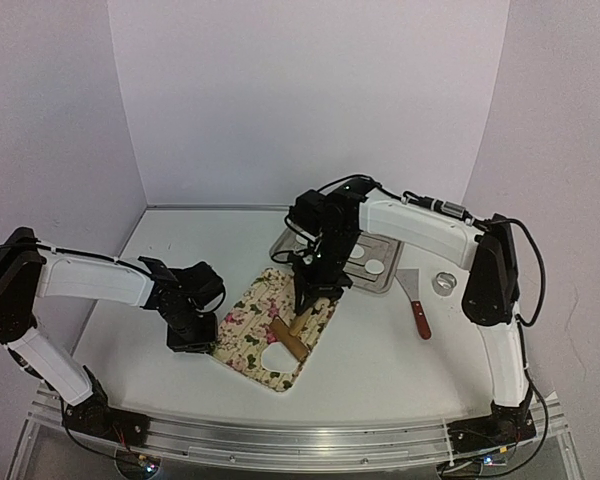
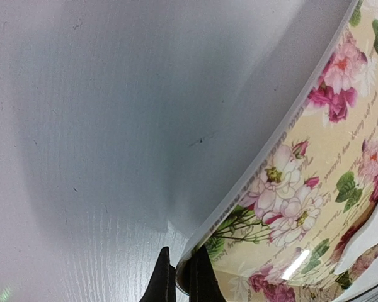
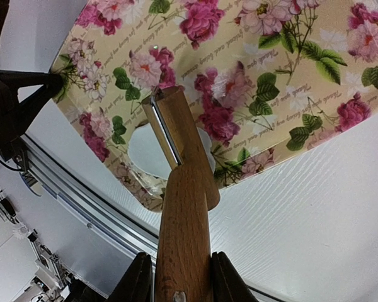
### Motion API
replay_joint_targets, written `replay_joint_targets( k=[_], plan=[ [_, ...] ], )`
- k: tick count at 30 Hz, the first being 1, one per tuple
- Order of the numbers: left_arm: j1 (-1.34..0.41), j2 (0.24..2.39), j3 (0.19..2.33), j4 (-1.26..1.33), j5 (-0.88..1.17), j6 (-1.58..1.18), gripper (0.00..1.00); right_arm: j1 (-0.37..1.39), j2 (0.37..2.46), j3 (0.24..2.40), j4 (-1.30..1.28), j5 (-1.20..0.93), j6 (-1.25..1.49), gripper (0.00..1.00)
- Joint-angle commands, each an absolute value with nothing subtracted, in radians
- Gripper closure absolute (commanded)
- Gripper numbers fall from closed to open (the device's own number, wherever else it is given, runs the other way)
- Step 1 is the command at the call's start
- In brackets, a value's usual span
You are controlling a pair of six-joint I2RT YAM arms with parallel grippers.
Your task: Roll out the dumpling wrappers from the dough
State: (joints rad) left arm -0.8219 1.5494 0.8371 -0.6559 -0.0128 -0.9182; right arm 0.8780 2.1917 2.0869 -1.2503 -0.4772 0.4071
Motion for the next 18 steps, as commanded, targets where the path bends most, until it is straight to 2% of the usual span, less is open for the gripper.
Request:
replay_joint_targets(
  k=[1, 18],
  plan=[
    [-0.819, 1.522, 0.840, -0.680, -0.043, -0.895, 1.00, 0.878, 2.211, 2.083, -1.269, -0.408, 0.395, 1.00],
    [-0.819, 1.531, 0.832, -0.656, -0.031, -0.913, 1.00, 0.876, 2.279, 1.829, -1.185, -0.304, 0.368, 1.00]
  ],
)
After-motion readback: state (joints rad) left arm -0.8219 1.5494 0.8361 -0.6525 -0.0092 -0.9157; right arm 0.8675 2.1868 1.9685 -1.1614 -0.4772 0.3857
